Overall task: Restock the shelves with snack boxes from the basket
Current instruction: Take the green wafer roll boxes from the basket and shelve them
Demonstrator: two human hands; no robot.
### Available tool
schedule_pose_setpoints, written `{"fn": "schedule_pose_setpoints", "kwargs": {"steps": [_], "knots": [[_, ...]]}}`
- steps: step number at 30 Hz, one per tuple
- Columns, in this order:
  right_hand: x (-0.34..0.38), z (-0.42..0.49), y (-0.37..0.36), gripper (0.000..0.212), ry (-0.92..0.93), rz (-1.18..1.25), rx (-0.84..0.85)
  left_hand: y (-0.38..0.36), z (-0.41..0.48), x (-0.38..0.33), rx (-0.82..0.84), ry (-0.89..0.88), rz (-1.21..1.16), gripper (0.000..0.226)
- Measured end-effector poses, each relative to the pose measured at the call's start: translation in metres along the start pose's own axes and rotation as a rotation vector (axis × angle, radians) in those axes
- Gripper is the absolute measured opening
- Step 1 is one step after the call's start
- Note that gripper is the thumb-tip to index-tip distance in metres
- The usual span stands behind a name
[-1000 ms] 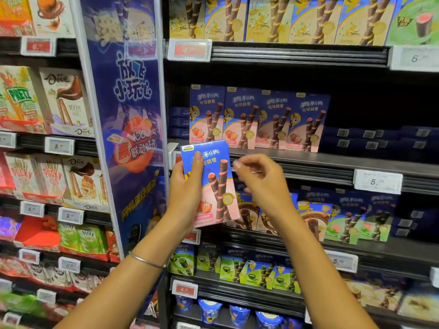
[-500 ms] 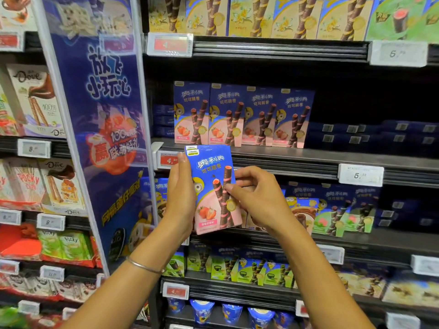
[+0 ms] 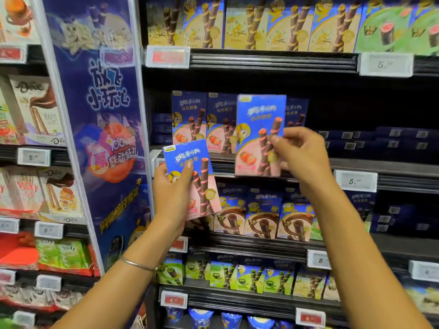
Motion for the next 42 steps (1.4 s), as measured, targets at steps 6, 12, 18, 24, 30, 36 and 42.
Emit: {"fn": "schedule_pose_setpoints", "kwargs": {"steps": [6, 12, 18, 24, 30, 36, 42], "knots": [[0.005, 0.07, 0.005, 0.023, -0.003, -0.11, -0.185, -0.003, -0.001, 0.0, 0.038, -0.021, -0.014, 0.032], [-0.019, 0.1, -0.01, 0.027, -0.065, -0.141, -0.205, -0.008, 0.001, 0.0, 0.046, -0.004, -0.017, 0.029], [-0.027, 0.103, -0.018, 0.03, -0.021, -0.231, -0.262, -0.006, 0.0, 0.003, 0.058, 0.005, 0.022, 0.032], [-0.026, 0.106, -0.028, 0.03, 0.057, -0.33, -0.291, -0.007, -0.002, -0.001, 0.067, 0.019, -0.008, 0.031], [-0.03, 0.108, -0.03, 0.031, 0.093, -0.36, -0.322, -0.008, -0.002, -0.003, 0.085, 0.035, -0.036, 0.03], [-0.033, 0.106, -0.029, 0.028, 0.086, -0.325, -0.319, -0.008, -0.004, -0.005, 0.1, 0.049, -0.04, 0.028], [-0.019, 0.065, -0.021, 0.036, 0.194, -0.361, -0.385, -0.011, -0.005, -0.006, 0.101, 0.06, -0.026, 0.027]]}}
Point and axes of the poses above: each hand's wrist, its own z-axis towards the middle knuckle, its own y-axis out of the back of the hand, x = y × z, the point moved 3 cm from there along z, towards the middle knuckle, and after that the axes turned 12 degrees about -y, right-handed, at the moved point
